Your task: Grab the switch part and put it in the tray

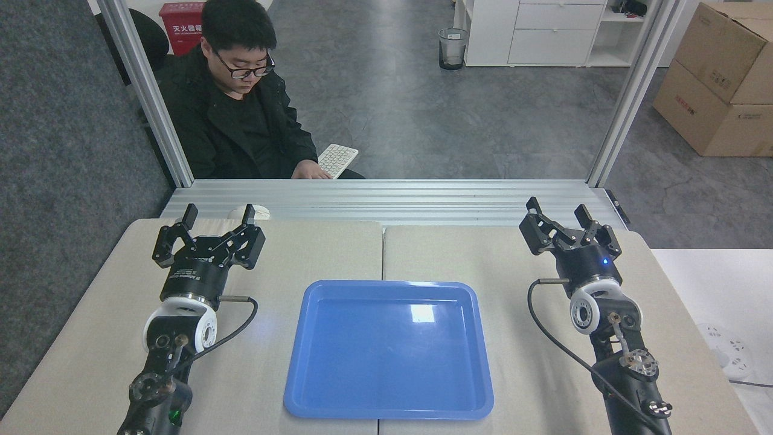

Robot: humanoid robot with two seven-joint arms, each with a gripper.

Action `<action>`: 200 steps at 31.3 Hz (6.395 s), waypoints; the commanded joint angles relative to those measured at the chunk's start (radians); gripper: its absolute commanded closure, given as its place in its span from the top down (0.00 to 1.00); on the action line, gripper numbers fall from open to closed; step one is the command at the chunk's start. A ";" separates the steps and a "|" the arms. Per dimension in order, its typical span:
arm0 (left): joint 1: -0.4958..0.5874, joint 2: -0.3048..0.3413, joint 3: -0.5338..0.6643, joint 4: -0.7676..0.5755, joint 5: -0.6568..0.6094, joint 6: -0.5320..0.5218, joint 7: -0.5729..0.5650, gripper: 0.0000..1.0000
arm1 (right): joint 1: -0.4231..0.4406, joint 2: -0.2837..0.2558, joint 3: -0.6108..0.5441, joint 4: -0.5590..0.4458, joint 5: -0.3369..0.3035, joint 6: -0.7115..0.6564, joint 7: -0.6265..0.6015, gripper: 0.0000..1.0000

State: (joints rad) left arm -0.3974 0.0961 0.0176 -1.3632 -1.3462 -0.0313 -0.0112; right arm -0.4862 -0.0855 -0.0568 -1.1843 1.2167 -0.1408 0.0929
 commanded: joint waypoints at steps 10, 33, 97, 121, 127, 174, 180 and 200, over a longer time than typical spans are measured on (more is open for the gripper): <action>0.008 -0.012 0.019 -0.004 0.006 0.004 0.000 0.99 | 0.000 0.000 0.000 0.000 0.000 0.000 -0.001 1.00; 0.005 -0.009 0.019 -0.002 0.002 0.002 0.002 0.99 | 0.000 0.000 0.000 0.000 0.000 0.000 0.001 1.00; 0.244 0.051 0.203 0.067 0.007 -0.006 0.097 0.99 | -0.002 -0.011 0.006 0.002 -0.043 0.004 -0.001 1.00; 0.371 0.056 0.189 0.180 -0.019 -0.015 0.183 0.99 | -0.002 -0.013 0.008 0.002 -0.043 0.006 -0.001 1.00; 0.365 0.063 0.179 0.236 -0.025 -0.016 0.217 0.99 | -0.002 -0.013 0.008 0.002 -0.043 0.006 -0.001 1.00; 0.223 0.068 0.050 -0.181 -0.036 -0.243 0.087 0.00 | -0.002 -0.013 0.008 0.002 -0.043 0.006 -0.001 1.00; 0.098 0.034 -0.103 -0.151 -0.039 -0.292 -0.016 0.00 | -0.002 -0.013 0.008 0.002 -0.043 0.006 -0.001 1.00; 0.132 -0.044 -0.409 0.157 -0.120 -0.292 -0.047 0.00 | -0.002 -0.011 0.009 0.002 -0.042 0.007 -0.001 1.00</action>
State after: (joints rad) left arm -0.2787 0.1007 -0.1978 -1.2964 -1.4448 -0.3231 -0.0568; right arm -0.4878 -0.0972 -0.0483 -1.1827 1.1746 -0.1339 0.0919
